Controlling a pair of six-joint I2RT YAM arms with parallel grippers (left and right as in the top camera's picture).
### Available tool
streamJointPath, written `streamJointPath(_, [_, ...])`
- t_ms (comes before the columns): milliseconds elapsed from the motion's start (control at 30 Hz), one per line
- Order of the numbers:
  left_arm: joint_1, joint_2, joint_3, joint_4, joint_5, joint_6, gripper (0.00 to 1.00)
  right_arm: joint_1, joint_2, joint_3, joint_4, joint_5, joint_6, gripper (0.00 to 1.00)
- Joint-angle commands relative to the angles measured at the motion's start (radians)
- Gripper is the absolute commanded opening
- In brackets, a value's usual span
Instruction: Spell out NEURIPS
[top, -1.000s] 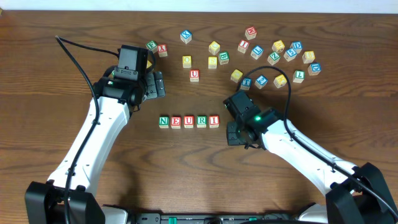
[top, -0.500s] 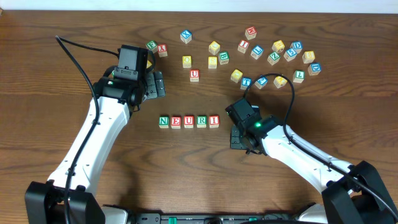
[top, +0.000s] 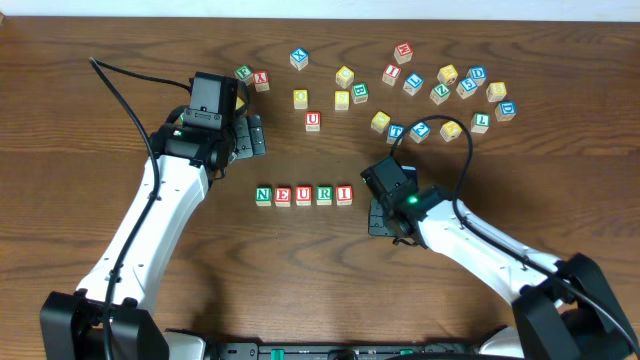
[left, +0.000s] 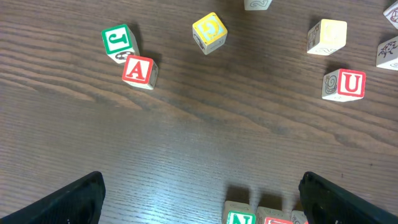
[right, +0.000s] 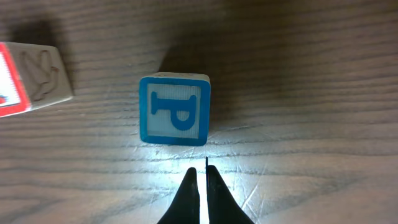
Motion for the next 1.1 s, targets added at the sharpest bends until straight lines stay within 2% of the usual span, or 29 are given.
streamJointPath(0, [0.002,-0.018,0.031,0.000,-0.002,0.002,0.98,0.011,0.034,-0.008,0.002,0.008,0.014,0.01])
streamJointPath(833, [0.002,-0.018,0.031,-0.001,-0.002,0.002,0.98,0.013,0.042,-0.015,0.038,0.044,0.014,0.01])
streamJointPath(1067, [0.002,-0.018,0.031,0.000,-0.002,0.003,0.98,0.013,0.042,-0.067,0.107,0.046,0.013,0.01])
